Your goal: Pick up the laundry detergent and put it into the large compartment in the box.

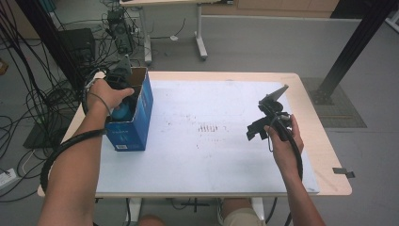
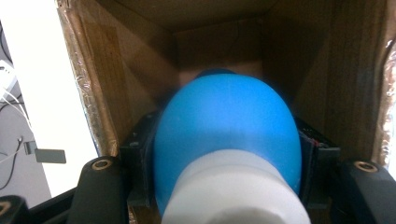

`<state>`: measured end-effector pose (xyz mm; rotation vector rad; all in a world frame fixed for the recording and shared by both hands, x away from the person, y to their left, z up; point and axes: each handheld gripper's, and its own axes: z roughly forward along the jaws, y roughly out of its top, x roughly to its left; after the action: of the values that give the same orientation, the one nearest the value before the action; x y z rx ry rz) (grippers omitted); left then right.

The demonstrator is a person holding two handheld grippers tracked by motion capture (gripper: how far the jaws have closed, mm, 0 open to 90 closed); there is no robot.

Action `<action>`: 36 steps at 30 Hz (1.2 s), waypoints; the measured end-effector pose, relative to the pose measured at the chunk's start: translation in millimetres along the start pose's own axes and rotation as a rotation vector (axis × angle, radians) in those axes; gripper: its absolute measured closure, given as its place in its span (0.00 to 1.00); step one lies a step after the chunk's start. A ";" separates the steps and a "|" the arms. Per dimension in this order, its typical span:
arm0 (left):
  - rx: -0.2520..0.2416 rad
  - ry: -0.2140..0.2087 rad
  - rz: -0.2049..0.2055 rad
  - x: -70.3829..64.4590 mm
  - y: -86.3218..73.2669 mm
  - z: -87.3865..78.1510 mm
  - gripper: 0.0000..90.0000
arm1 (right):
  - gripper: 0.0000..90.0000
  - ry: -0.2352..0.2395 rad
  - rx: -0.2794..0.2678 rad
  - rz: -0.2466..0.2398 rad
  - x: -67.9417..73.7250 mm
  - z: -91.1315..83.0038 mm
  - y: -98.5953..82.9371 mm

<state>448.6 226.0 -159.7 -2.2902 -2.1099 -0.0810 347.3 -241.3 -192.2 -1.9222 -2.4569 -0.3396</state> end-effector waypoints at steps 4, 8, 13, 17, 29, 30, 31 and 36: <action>-0.001 -0.001 -0.003 0.3 -0.4 0.1 0.41 | 0.06 -0.002 -0.002 -0.002 0.2 -0.7 -0.6; 0.000 0.000 -0.005 0.3 0.0 0.3 0.41 | 0.06 -0.002 -0.004 -0.002 -0.1 -1.7 -1.1; 0.001 0.001 -0.008 0.2 0.3 0.6 0.41 | 0.06 -0.003 -0.011 0.001 -0.7 -3.2 -2.2; 0.000 0.001 -0.009 0.6 0.2 0.7 0.41 | 0.06 -0.003 -0.009 0.003 -1.1 -3.7 -2.1; -0.001 -0.002 -0.011 2.0 -0.3 0.7 0.41 | 0.06 -0.003 -0.009 -0.002 -0.2 -2.8 -1.7; -0.001 -0.002 -0.011 2.0 -0.2 0.8 0.41 | 0.06 -0.003 -0.010 -0.003 -0.2 -2.8 -1.6; -0.001 -0.003 -0.011 2.2 -0.2 0.8 0.41 | 0.06 -0.003 -0.009 -0.001 -0.1 -2.9 -1.5; -0.001 -0.003 -0.011 2.4 -0.2 1.0 0.41 | 0.06 -0.002 -0.010 0.000 0.1 -2.8 -1.5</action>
<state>448.7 228.5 -160.5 -2.2814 -2.1242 -0.0798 345.5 -242.0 -189.7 -1.9276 -2.4615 -0.3504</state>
